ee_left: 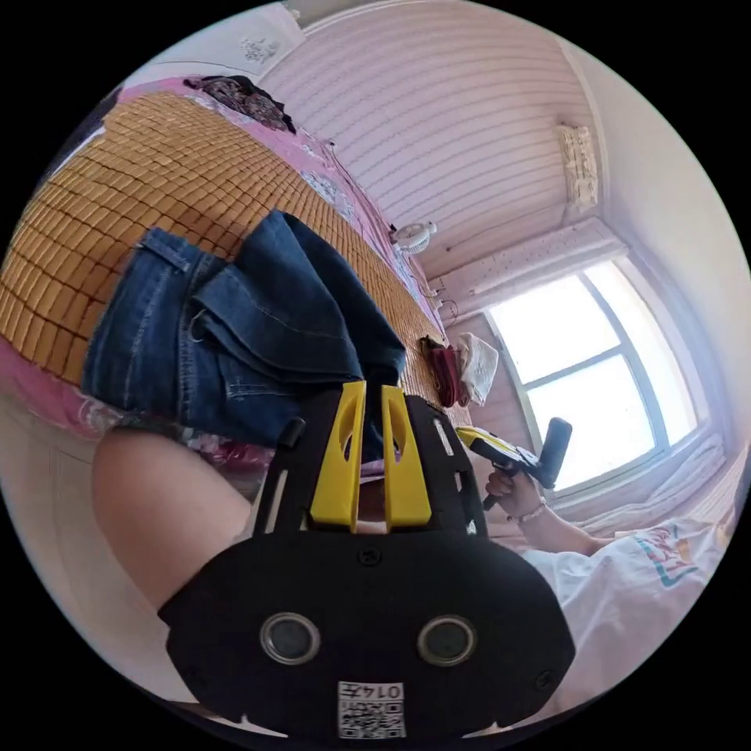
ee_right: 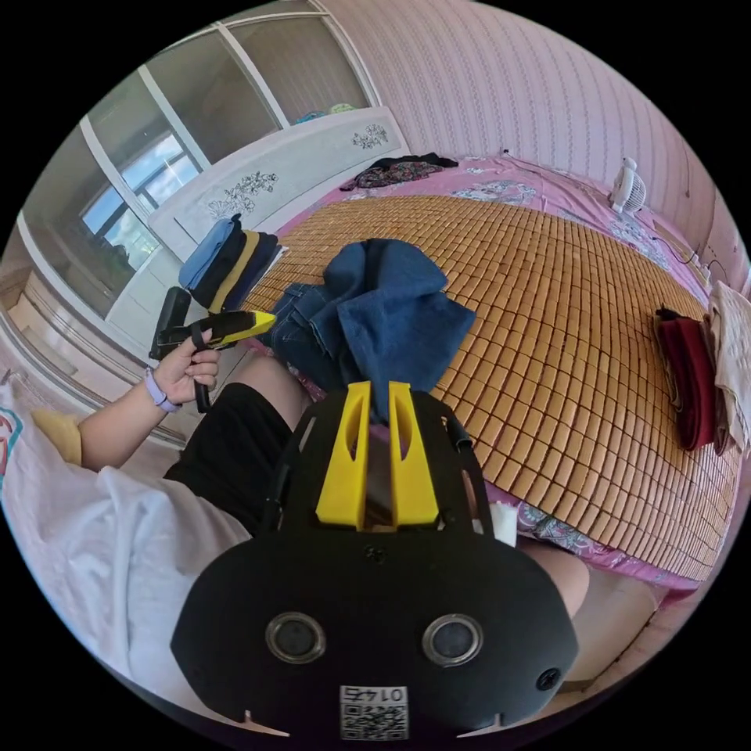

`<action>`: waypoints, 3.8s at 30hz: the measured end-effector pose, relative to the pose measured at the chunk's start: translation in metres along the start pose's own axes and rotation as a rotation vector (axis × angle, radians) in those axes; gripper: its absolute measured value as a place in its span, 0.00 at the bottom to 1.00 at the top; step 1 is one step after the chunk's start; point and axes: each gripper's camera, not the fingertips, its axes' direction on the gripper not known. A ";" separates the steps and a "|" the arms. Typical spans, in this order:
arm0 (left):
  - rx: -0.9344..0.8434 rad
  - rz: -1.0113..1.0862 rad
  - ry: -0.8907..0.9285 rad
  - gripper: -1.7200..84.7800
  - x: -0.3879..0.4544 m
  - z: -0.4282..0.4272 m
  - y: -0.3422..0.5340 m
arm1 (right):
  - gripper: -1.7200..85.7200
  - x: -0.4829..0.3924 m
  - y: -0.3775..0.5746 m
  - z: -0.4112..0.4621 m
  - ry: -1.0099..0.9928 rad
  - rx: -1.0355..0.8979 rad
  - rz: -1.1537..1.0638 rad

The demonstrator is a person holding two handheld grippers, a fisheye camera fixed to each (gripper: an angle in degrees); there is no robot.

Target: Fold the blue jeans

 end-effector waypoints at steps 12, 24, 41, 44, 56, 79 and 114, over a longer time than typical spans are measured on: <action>0.066 0.055 -0.562 0.14 -0.087 -0.020 -0.038 | 0.21 -0.160 -0.188 0.206 0.006 -0.267 -0.476; -0.161 0.124 -0.626 0.14 -0.125 0.027 -0.035 | 0.06 -0.149 -0.195 0.275 0.057 -0.471 -0.569; -0.166 0.117 -0.718 0.08 -0.143 0.012 -0.008 | 0.02 0.133 -0.086 -0.131 0.168 0.268 0.142; -0.153 0.169 -0.708 0.07 -0.139 -0.006 -0.011 | 0.02 0.178 -0.040 -0.209 0.351 0.347 0.277; 0.017 0.191 -0.892 0.07 -0.148 -0.138 -0.039 | 0.02 0.307 0.104 -0.203 0.474 0.116 0.718; 0.163 -0.010 -0.915 0.07 -0.224 -0.192 -0.053 | 0.14 0.395 0.076 -0.130 0.467 -0.078 0.734; 0.286 0.137 -0.711 0.06 -0.260 -0.258 -0.041 | 0.03 0.326 0.153 -0.347 0.186 0.543 0.650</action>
